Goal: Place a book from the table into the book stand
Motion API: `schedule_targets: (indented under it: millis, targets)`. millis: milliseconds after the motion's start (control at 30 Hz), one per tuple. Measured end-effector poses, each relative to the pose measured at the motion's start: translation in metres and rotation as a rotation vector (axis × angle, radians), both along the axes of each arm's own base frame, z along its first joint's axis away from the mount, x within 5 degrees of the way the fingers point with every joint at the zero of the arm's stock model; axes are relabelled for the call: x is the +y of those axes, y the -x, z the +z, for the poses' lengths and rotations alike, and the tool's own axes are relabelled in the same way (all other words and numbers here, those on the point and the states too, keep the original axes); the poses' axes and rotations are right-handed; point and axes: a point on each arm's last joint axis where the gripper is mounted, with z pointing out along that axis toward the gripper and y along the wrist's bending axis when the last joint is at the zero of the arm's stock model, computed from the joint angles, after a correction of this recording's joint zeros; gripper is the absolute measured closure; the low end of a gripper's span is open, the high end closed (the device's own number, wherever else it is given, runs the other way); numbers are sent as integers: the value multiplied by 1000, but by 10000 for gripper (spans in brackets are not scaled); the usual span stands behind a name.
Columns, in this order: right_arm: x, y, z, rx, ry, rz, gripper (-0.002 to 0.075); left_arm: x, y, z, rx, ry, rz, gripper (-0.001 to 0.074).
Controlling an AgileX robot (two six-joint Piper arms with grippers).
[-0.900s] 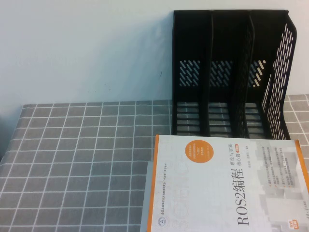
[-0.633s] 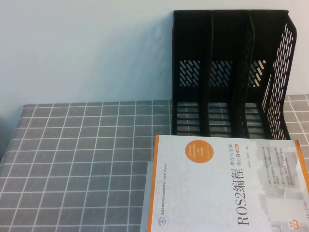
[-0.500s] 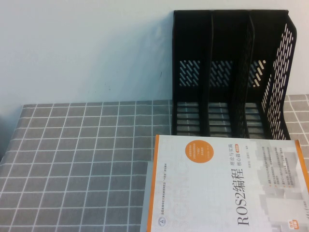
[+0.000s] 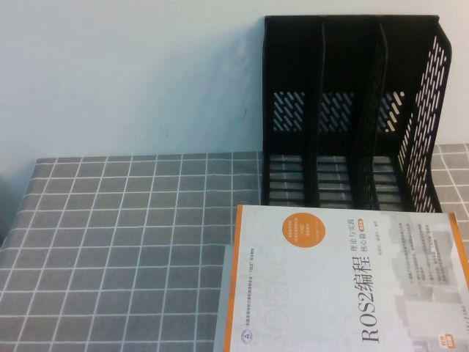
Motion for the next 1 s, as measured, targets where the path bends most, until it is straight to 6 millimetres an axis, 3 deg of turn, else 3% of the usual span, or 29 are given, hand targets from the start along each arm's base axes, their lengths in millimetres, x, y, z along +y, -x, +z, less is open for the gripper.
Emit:
schedule_targets:
  millis: [1000]
  targets:
    - [0,0,0,-1,-27,-10,729,0,0,0,0,0,0,738]
